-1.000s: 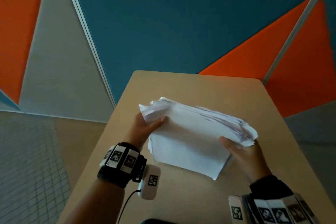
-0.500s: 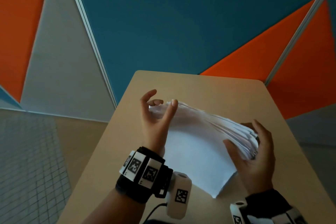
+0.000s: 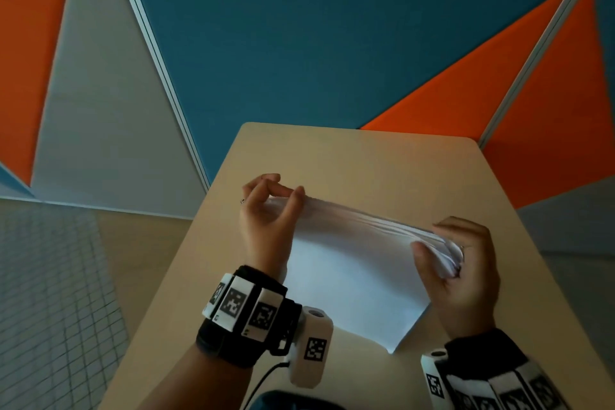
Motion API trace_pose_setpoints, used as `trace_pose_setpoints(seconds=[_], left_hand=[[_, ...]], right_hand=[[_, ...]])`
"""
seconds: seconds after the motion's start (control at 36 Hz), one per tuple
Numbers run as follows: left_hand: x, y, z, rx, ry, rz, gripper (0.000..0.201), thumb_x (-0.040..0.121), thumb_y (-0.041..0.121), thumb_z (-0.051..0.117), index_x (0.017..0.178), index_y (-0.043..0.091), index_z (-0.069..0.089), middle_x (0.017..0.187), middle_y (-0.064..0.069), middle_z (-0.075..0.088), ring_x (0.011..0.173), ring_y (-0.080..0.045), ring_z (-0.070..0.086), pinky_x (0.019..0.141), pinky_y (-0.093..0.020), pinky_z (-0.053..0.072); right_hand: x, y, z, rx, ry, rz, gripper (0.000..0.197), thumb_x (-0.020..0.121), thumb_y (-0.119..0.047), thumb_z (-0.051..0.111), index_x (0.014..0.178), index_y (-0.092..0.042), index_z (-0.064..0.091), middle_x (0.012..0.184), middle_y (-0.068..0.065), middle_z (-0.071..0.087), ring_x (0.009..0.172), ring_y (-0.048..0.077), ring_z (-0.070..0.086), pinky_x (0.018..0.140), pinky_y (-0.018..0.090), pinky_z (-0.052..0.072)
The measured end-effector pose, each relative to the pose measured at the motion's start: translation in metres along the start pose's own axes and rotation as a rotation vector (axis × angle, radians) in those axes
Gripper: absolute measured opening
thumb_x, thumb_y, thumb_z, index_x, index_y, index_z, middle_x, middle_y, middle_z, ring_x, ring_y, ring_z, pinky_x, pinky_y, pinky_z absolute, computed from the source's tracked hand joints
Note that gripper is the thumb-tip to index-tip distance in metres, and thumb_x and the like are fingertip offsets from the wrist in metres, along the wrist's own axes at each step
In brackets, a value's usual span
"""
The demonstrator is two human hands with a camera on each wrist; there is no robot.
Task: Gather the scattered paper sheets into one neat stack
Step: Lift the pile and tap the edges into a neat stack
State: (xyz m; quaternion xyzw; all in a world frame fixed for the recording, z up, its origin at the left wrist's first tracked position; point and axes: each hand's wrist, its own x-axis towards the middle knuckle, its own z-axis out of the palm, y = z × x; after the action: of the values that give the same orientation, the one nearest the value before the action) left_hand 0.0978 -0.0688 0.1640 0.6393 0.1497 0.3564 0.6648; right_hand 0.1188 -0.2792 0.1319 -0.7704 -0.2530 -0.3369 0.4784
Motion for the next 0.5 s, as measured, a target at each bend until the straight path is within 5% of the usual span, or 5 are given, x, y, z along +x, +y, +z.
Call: trace_pose_setpoints(seconds=[0.11,0.19,0.31,0.42,0.5], left_hand=[[-0.001,-0.002,-0.003,-0.073,-0.011,-0.031,0.025,0.085,0.002,0.059,0.070,0.020,0.051,0.096,0.004,0.060,0.097,-0.010,0.055,0.085,-0.023,0.039],[-0.004,-0.004,-0.002,-0.057,-0.035,-0.006,0.024,0.074,0.018,0.068,0.091,0.023,0.050,0.090,0.006,0.060,0.092,-0.003,0.055,0.087,-0.010,0.040],[-0.002,-0.007,0.001,-0.095,-0.011,-0.018,0.024,0.083,0.005,0.062,0.090,0.026,0.051,0.076,0.006,0.059,0.076,-0.012,0.052,0.074,-0.021,0.041],[0.003,-0.012,-0.003,-0.262,-0.064,-0.044,0.023,0.085,0.006,0.059,0.099,0.022,0.050,0.072,0.009,0.066,0.072,-0.003,0.058,0.071,-0.010,0.047],[0.012,-0.027,-0.019,-0.253,-0.322,-0.097,0.066,0.062,0.024,0.070,0.120,0.021,0.038,0.096,0.004,0.066,0.080,0.001,0.061,0.073,-0.009,0.050]], right_hand=[[-0.001,-0.002,0.002,-0.019,-0.032,-0.018,0.033,0.088,-0.031,0.056,0.107,-0.005,0.052,0.102,0.005,0.053,0.104,-0.009,0.046,0.090,0.004,0.038],[-0.004,0.001,0.004,-0.090,-0.069,-0.058,0.031,0.082,-0.014,0.061,0.111,-0.003,0.060,0.100,0.006,0.053,0.096,0.004,0.049,0.091,0.005,0.038],[-0.004,0.002,0.005,-0.112,-0.040,-0.028,0.021,0.085,-0.008,0.055,0.101,0.000,0.066,0.099,0.007,0.049,0.095,0.003,0.047,0.092,0.003,0.036],[-0.006,0.005,0.005,-0.129,-0.008,-0.009,0.016,0.087,-0.008,0.052,0.099,-0.003,0.062,0.098,0.008,0.048,0.095,0.000,0.047,0.091,0.003,0.036],[-0.005,0.006,0.001,-0.084,0.015,0.016,0.013,0.088,-0.008,0.051,0.100,-0.007,0.057,0.098,0.007,0.050,0.101,-0.012,0.046,0.090,0.003,0.037]])
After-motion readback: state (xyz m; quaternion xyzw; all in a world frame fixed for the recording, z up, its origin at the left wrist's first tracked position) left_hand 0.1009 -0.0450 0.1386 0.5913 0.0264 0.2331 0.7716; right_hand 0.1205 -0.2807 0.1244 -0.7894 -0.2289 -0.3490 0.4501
